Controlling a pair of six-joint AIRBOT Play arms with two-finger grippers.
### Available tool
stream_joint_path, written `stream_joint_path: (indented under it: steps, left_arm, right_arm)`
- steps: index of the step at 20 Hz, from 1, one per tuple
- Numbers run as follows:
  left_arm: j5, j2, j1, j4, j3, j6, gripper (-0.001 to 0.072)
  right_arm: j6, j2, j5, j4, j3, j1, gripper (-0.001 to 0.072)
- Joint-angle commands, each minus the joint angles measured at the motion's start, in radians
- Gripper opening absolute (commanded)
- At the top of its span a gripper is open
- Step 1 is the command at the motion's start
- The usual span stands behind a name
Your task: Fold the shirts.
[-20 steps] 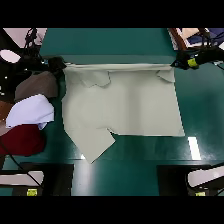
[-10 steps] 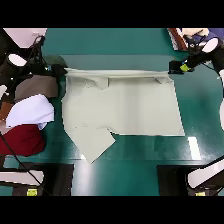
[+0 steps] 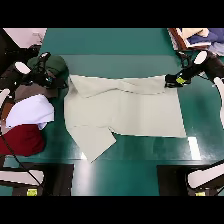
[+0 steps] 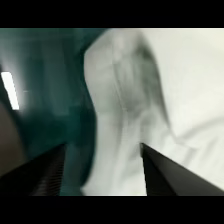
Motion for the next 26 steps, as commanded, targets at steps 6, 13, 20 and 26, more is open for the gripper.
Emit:
stream_joint_path:
  steps: [6, 13, 20, 26]
  left_arm:
    - [-0.256, 0.106, 0.083, 0.031, -0.018, -0.129, 0.0541]
    - [-0.298, 0.45, 0.089, 0.018, -0.524, -0.195, 0.0541]
    - [-0.279, 0.563, 0.089, -0.13, -0.823, -0.155, 0.0542]
    - [-0.216, 0.563, 0.089, -0.205, -0.907, -0.123, 0.0541]
  right_arm:
    - [-0.026, 0.135, 0.215, 0.065, -0.018, -0.016, 0.0341]
    - [-0.057, 0.436, 0.224, 0.208, -0.375, -0.092, 0.0341]
    - [-0.062, 0.563, 0.186, 0.217, -0.536, -0.125, 0.0341]
    - [-0.061, 0.575, 0.182, 0.224, -0.544, -0.125, 0.034]
